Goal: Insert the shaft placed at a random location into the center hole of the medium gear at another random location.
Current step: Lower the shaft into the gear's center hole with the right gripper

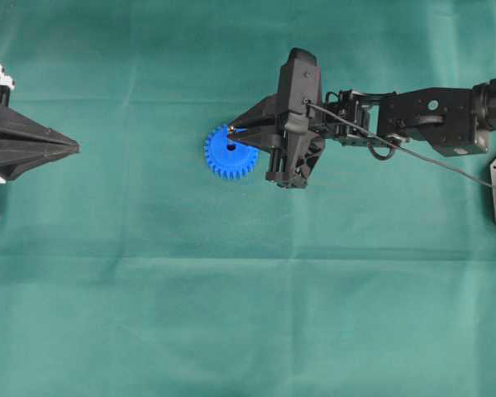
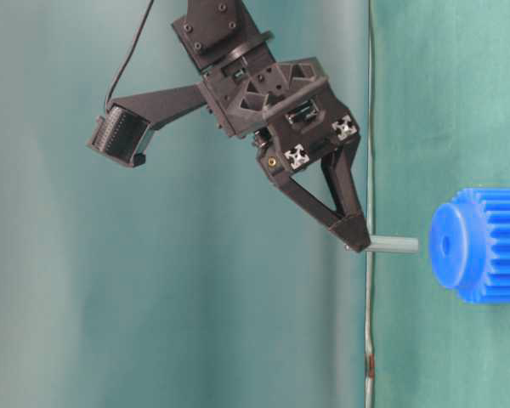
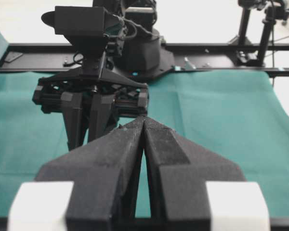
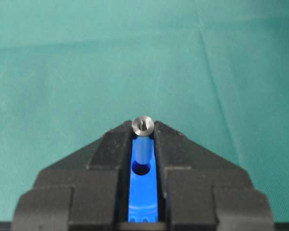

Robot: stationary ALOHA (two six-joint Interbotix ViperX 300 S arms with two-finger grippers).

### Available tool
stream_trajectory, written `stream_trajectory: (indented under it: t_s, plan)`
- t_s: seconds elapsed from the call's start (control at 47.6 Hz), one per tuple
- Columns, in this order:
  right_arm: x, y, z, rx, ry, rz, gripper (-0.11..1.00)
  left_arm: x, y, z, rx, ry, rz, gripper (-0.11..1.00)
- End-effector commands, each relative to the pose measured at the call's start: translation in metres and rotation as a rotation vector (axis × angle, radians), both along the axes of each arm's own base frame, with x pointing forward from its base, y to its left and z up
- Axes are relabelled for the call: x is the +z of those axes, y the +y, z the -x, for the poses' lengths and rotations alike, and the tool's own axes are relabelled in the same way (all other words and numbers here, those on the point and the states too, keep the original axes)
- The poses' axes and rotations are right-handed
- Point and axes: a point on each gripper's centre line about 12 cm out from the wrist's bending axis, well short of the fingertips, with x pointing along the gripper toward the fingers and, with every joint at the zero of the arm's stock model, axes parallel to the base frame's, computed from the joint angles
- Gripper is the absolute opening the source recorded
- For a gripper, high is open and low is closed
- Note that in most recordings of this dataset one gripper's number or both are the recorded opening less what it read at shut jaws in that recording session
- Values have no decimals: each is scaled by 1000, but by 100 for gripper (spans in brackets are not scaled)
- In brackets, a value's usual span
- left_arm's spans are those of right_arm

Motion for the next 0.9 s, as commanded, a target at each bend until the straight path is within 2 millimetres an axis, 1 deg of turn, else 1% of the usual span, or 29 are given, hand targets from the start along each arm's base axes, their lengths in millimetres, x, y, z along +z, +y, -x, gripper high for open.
stream_trajectory:
  t_s: [0.0, 0.252, 0.504, 0.693, 0.882]
  plan:
    - [11, -2, -7, -5, -37, 0, 13, 9, 0, -2, 0, -25, -1, 0]
    - [-2, -1, -10, -6, -11, -10, 13, 9, 0, -2, -1, -23, -3, 0]
    - [-6, -1, -10, -9, 0, -15, 13, 9, 0, -2, 0, -25, -1, 0]
    - [-3, -1, -10, -8, -8, -13, 13, 9, 0, -2, 0, -23, -1, 0]
    - [9, -1, -10, -8, -38, -9, 13, 9, 0, -2, 0, -23, 0, 0]
